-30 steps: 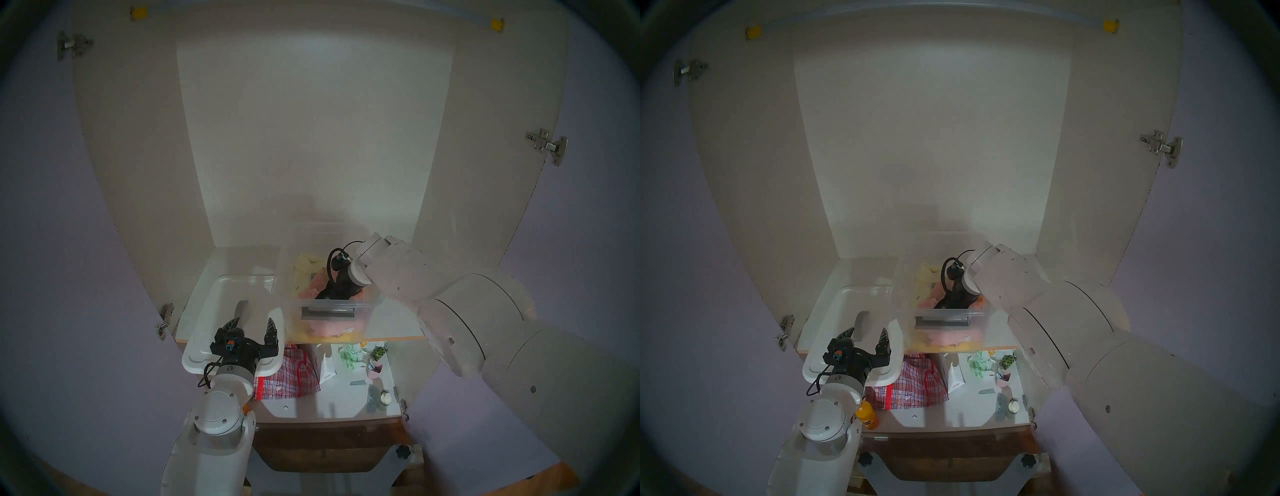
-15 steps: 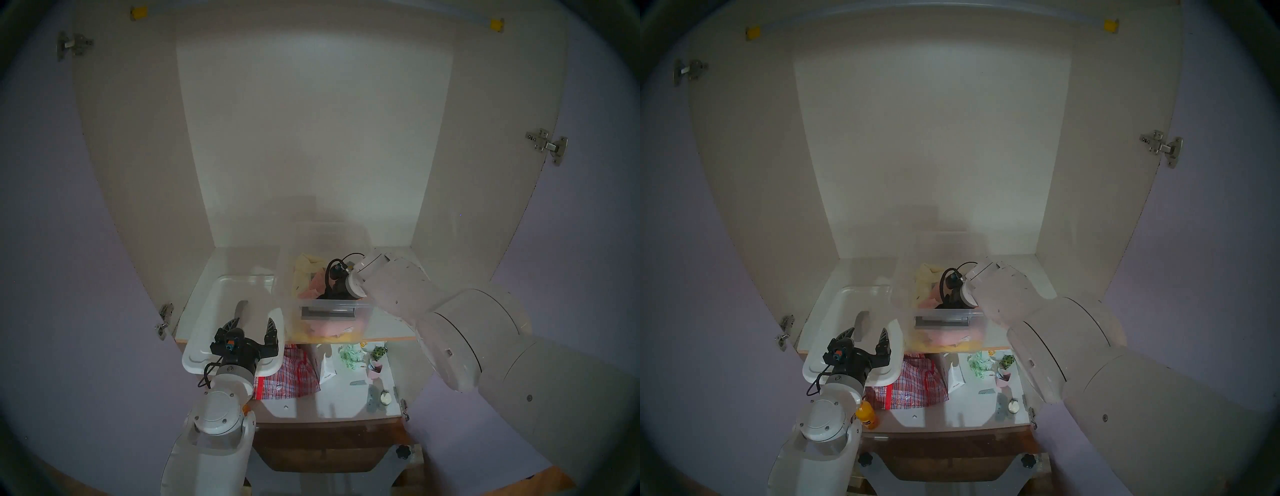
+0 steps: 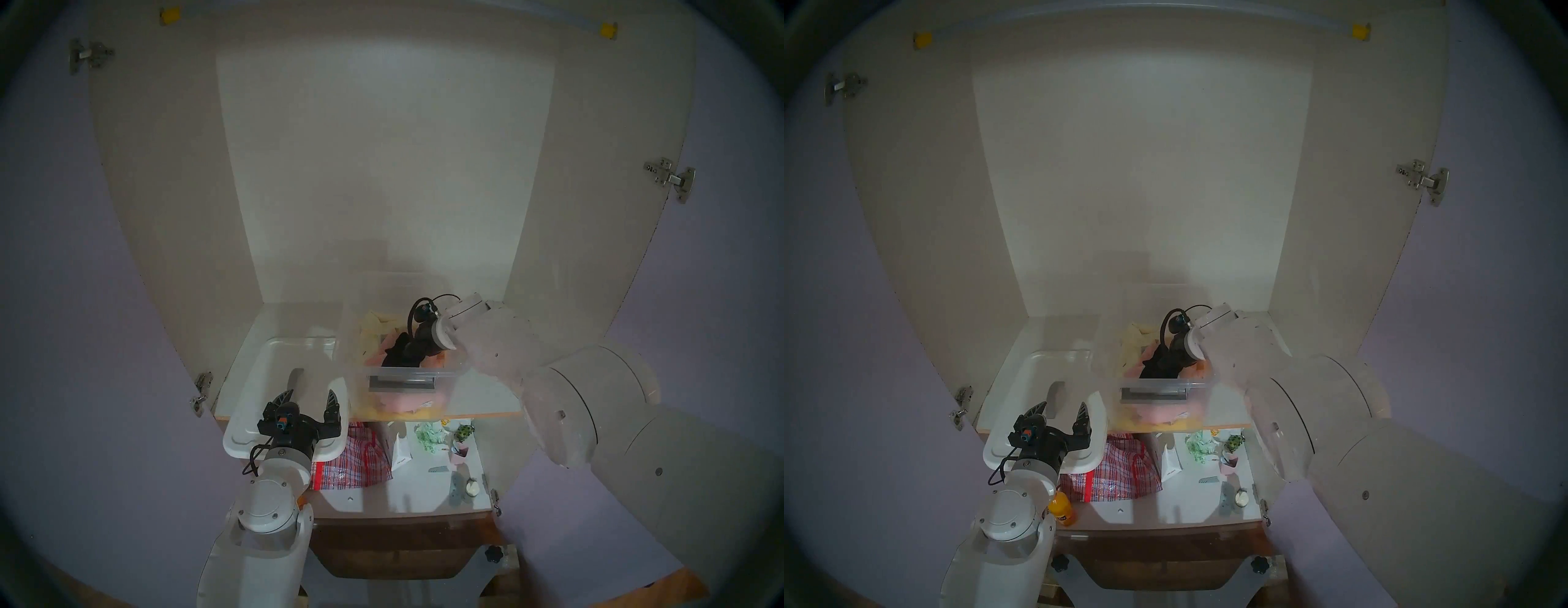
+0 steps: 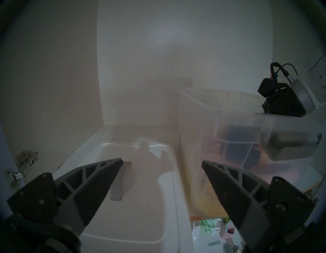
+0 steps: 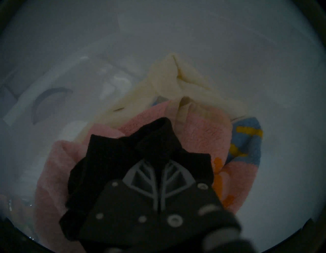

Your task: Take socks out of the storage bin, place them on top of the cabinet, and put the lid back on the bin

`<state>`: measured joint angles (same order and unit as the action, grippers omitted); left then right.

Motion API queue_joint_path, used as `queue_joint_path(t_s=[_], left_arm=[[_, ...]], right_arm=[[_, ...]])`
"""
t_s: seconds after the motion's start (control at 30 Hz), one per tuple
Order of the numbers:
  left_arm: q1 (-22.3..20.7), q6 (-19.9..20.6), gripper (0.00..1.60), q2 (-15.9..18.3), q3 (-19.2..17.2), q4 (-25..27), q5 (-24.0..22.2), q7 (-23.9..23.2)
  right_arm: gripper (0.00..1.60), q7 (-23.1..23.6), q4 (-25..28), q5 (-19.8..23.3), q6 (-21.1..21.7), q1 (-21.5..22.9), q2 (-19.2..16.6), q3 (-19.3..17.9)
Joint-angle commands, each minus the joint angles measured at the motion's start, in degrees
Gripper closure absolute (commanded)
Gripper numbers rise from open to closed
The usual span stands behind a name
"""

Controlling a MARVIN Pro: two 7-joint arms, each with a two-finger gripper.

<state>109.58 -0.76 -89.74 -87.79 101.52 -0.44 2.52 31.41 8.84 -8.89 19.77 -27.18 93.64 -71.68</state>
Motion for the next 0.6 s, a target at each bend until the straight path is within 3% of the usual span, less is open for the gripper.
queue_joint_path(t_s=[0.0, 0.27, 0.57], left_arm=[[-0.5, -0.4, 0.0, 0.03, 0.15, 1.56, -0.1, -0.27], [-0.52, -0.4, 0.0, 0.02, 0.15, 1.52, -0.09, -0.25], [-0.53, -0.4, 0.0, 0.03, 0.16, 1.52, -0.09, -0.24]], right_arm=[[1.6, -1.02, 1.29, 0.55, -2.39, 1.88, 0.52, -0.68], [1.6, -2.28, 2.95, 2.3, -5.01, 3.71, 0.04, -4.67], [1.6, -0.36, 6.55, 3.94, -9.8, 6.34, -1.68, -10.19]])
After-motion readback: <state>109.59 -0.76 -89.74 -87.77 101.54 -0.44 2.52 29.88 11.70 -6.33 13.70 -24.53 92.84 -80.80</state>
